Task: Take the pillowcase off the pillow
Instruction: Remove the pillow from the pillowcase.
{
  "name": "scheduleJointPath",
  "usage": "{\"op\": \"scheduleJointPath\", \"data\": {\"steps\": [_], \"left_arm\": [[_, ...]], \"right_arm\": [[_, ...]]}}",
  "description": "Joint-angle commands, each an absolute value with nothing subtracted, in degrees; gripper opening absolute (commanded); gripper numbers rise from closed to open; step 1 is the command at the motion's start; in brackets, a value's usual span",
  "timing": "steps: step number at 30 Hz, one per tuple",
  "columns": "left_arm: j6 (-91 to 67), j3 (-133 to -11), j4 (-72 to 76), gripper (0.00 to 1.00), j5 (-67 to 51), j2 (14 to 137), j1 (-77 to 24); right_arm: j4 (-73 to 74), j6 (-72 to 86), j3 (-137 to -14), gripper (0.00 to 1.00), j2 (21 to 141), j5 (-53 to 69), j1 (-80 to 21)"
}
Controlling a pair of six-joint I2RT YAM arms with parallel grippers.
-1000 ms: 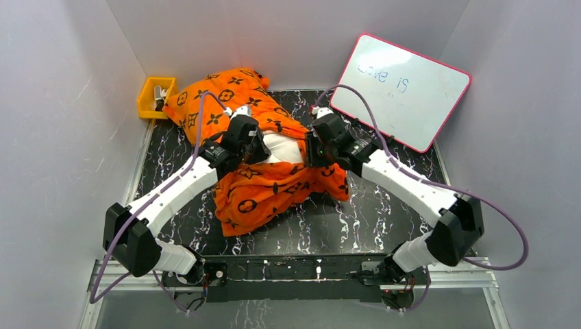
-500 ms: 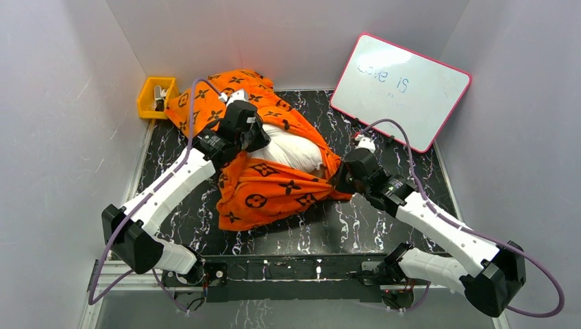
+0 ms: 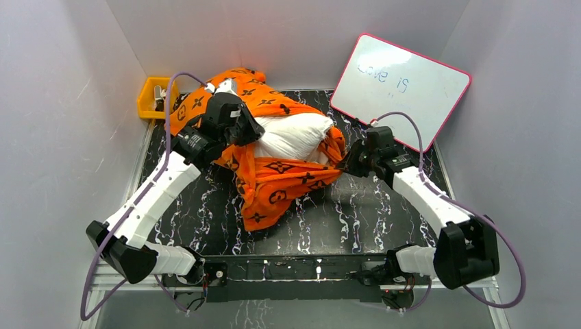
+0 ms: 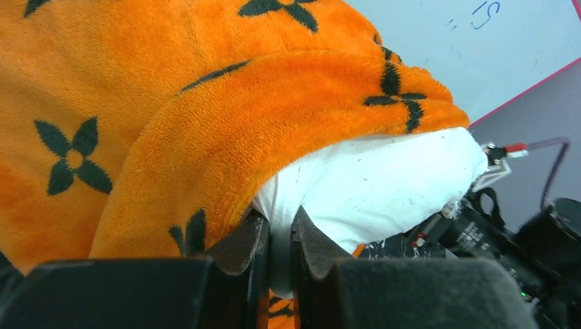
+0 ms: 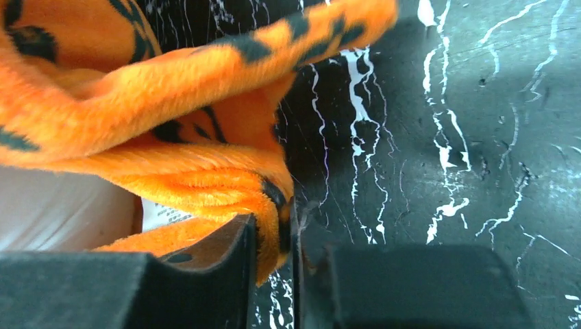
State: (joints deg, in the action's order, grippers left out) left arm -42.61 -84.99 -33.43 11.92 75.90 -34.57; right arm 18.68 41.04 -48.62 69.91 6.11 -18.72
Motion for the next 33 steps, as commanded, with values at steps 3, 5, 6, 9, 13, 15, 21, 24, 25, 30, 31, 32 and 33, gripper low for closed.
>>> {"op": "scheduleJointPath", "data": {"steps": [3,5,6,9,13,15,21,24,25,30,31,32,33], "left_arm": [[-47.9,-82.55,-18.45,0.0,5.85,69.26,-31.55],[-49.27,-79.23,-11.68,0.0,3.84,70.5,-31.79],[-49.37,-78.34,-8.47,0.0,3.25,71.47,-32.08],[-47.65,-81.09,-4.24,0.0,3.17,75.88,-33.68],[-43.33,-89.66,-5.15,0.0,3.78,82.36,-36.5],[-42.66,-92.23,-5.83,0.0,3.68,84.72,-37.43],[-43.82,-95.59,-6.39,0.0,1.31,87.8,-38.74],[-44.75,-96.02,-6.64,0.0,1.23,87.35,-38.85],[-44.91,-96.23,-6.72,0.0,1.19,87.22,-38.83],[-45.18,-98.28,-7.46,0.0,1.07,87.01,-38.84],[-45.17,-98.77,-7.5,0.0,1.39,87.2,-38.82],[-45.09,-99.26,-7.49,0.0,1.78,87.44,-38.83],[-44.97,-99.86,-7.49,0.0,2.47,87.82,-38.82]], "right_arm": [[21.55,30.04,-55.1,0.66,72.73,4.7,-22.55],[21.64,27.89,-57.95,0.83,70.04,2.69,-26.1],[21.43,27.69,-59.03,0.87,68.23,2.55,-26.91],[21.01,27.62,-62.01,0.94,62.05,3.85,-28.09],[19.72,26.21,-65.26,0.96,57.5,6.5,-32.8],[19.16,24.62,-66.58,0.95,58.17,7.41,-36.3],[15.31,20.03,-70.94,0.93,66.8,3.68,-41.35],[11.48,16.91,-72.27,0.92,70.38,3.86,-41.4],[10.65,15.95,-72.47,0.92,71.45,3.82,-41.44],[10.63,13.1,-72.53,0.85,74.75,3.3,-42.87],[11.05,13.02,-72.28,0.77,75.01,3.26,-43.91],[11.29,13.05,-71.87,0.66,75.05,3.13,-45.2],[11.41,13.39,-71.22,0.55,74.87,2.9,-46.83]]}}
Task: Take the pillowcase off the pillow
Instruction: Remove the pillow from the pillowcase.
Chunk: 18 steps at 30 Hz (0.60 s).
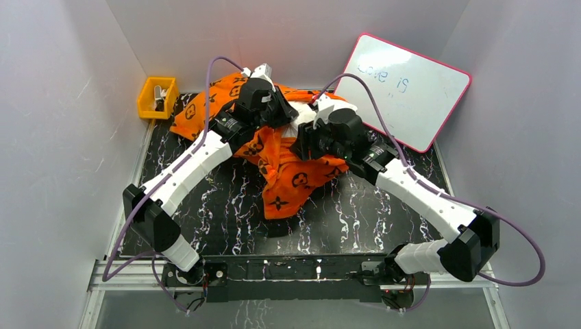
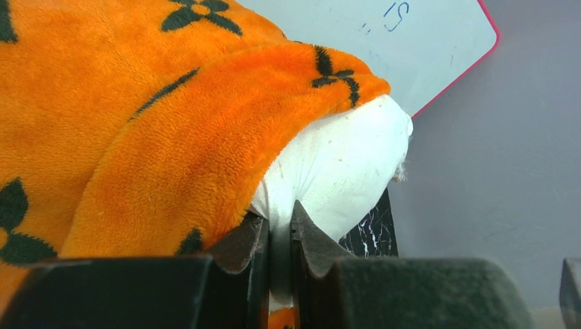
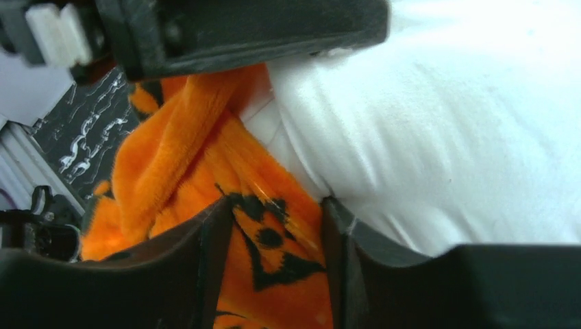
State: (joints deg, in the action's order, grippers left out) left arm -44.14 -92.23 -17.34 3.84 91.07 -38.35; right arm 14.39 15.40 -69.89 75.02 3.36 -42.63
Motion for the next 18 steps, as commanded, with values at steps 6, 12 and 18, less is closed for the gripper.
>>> {"op": "scheduleJointPath", "data": {"steps": [6,12,18], "left_arm": [[-43.69,-100.8,-3.73,0.0,9.64,90.12,-39.07],[-40.88,-105.51,-0.79,0.0,15.37,93.78,-40.39],[-38.35,-112.39,-1.07,0.0,15.62,97.35,-40.6]], "right_arm": [[10.13,18.79,-66.56,0.31,73.51,-4.76,-61.66],[7.92,24.77,-64.92,0.29,76.69,-11.55,-76.5],[-1.73,30.73,-57.21,0.29,78.99,-12.64,-81.09]]}}
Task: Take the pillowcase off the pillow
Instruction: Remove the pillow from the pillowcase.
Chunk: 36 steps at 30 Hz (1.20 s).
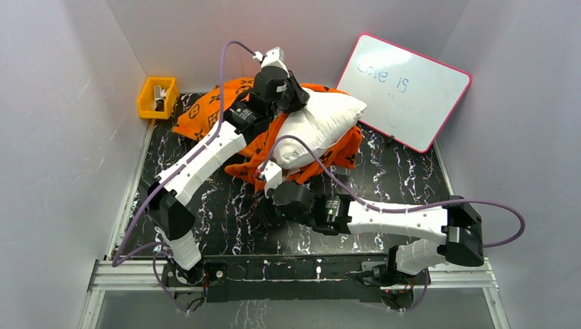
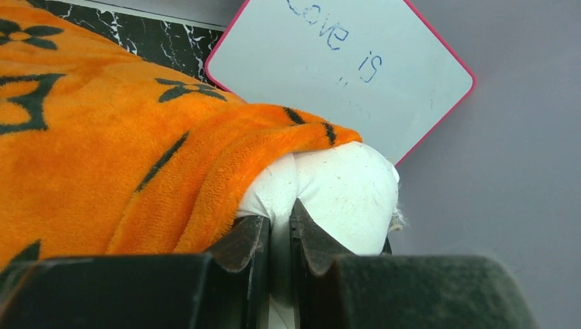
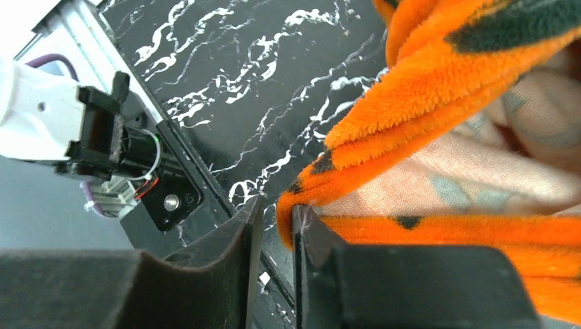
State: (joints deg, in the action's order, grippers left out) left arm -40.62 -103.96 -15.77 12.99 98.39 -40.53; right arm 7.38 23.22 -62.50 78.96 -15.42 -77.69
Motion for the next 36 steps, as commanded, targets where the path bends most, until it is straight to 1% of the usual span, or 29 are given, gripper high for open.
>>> {"op": "scheduleJointPath", "data": {"steps": [1,3,5,8,11,14,16,20,24,26,28,31,33,34,35,36], "left_arm": [[-37.8,-113.18,-1.35,0.0,15.49,97.39,-40.6],[-36.73,-114.13,-2.26,0.0,15.55,96.77,-40.61],[-36.09,-113.37,-2.63,0.0,15.33,95.38,-40.61],[-35.83,-109.49,-2.0,0.0,14.91,92.58,-40.58],[-34.79,-104.44,-1.11,0.0,15.62,89.54,-40.6],[-34.39,-98.72,1.29,0.0,16.01,86.65,-40.6],[-34.72,-95.18,2.24,0.0,16.2,84.97,-40.6],[-35.6,-91.91,3.56,0.0,16.17,83.53,-40.6],[-35.56,-93.16,3.8,0.0,16.16,83.87,-40.6],[-35.46,-94.34,3.87,0.0,16.17,84.29,-40.6],[-35.28,-95.24,4.07,0.0,16.24,84.61,-40.61],[-34.75,-95.95,4.32,0.0,16.77,84.91,-40.56],[-34.64,-96.01,4.43,0.0,17.31,85.0,-40.56],[-34.58,-96.01,4.44,0.0,17.58,85.01,-40.6],[-34.55,-95.94,4.6,0.0,17.72,84.99,-40.56],[-34.54,-95.83,4.73,0.0,17.95,84.87,-40.58]], "right_arm": [[-4.24,31.76,-54.4,0.34,78.18,-14.02,-81.12],[-8.29,32.99,-49.06,0.55,76.36,-17.2,-81.1],[-7.23,32.73,-46.99,0.68,74.79,-20.92,-80.91],[-1.07,30.65,-49.92,0.83,69.37,-25.87,-80.85],[-2.85,28.47,-50.94,0.97,58.09,-29.71,-80.86],[-4.87,26.31,-52.41,0.98,47.41,-34.69,-80.85],[-2.98,26.61,-54.36,0.98,43.73,-39.64,-80.86],[6.05,30.96,-57.82,0.99,40.31,-53.05,-80.78],[4.65,32.47,-57.38,0.99,36.57,-59.86,-80.84],[7.21,34.45,-60.44,0.98,37.58,-60.73,-80.83],[12.77,35.58,-66.89,0.99,42.78,-59.84,-80.86],[28.61,35.76,-89.59,0.99,59.35,-54.99,-80.79],[34.24,31.85,-103.0,0.99,70.76,-46.55,-79.49],[35.26,30.69,-107.56,0.99,74.7,-39.73,-77.04],[34.98,30.47,-109.81,0.99,77.35,-31.4,-72.22],[33.54,32.31,-109.36,0.99,78.32,-20.6,-64.93]]}}
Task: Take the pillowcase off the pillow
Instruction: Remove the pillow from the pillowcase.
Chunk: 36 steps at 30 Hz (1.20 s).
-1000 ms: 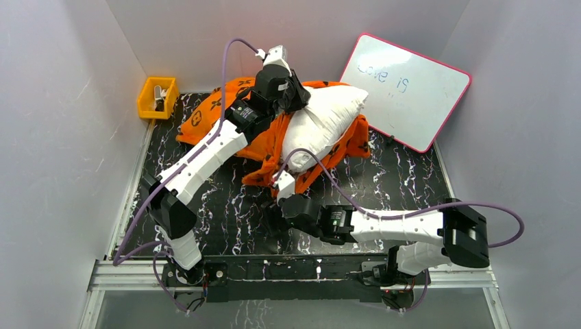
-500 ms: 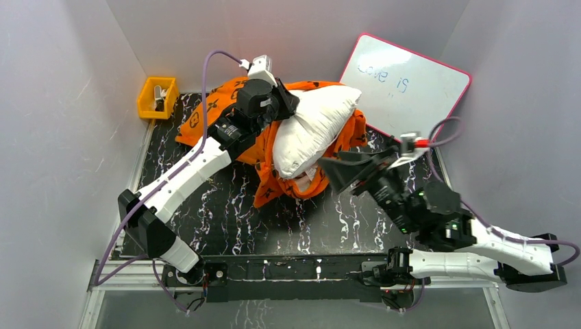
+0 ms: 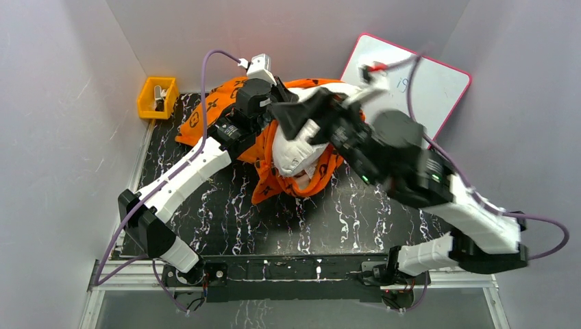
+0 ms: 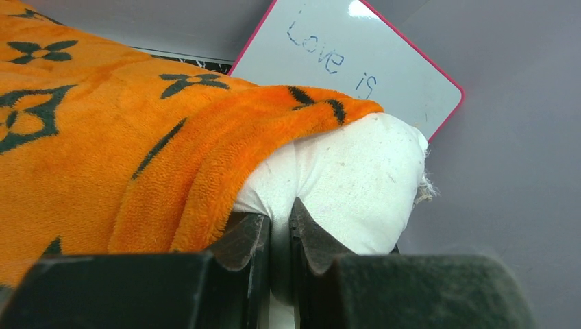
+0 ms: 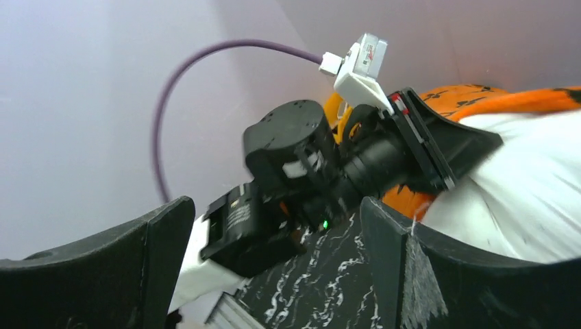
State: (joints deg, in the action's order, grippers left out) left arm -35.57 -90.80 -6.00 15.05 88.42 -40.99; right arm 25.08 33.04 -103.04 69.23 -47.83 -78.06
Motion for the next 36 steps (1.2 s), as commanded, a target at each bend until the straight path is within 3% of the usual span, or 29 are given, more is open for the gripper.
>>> {"op": "scheduleJointPath", "data": {"steps": [1,5,8,14,19,30,36], "left_arm": [[-34.62,-95.79,4.9,0.0,18.13,84.82,-40.57],[-34.27,-96.13,4.77,0.0,18.55,84.56,-40.6],[-33.2,-97.03,4.25,0.0,18.2,84.73,-40.52],[-31.06,-98.22,3.17,0.0,17.21,84.78,-40.51],[-31.86,-97.14,3.78,0.0,16.46,84.05,-40.58],[-33.43,-99.52,3.25,0.0,14.33,84.89,-40.52],[-37.77,-97.73,3.13,0.0,9.61,85.7,-40.59]], "right_arm": [[29.48,34.76,-105.46,0.99,77.49,-10.11,-56.63],[8.8,53.05,-84.21,0.99,71.91,24.92,-23.28],[-1.78,60.94,-70.75,0.98,67.79,32.15,-13.39],[-4.78,58.36,-58.61,0.98,60.94,28.97,-12.86],[-19.06,63.12,-49.39,0.99,60.47,26.76,-12.85],[-28.99,64.83,-47.76,0.98,67.55,24.41,-12.92],[-44.28,68.83,-47.28,0.99,72.06,19.53,-14.62]]}}
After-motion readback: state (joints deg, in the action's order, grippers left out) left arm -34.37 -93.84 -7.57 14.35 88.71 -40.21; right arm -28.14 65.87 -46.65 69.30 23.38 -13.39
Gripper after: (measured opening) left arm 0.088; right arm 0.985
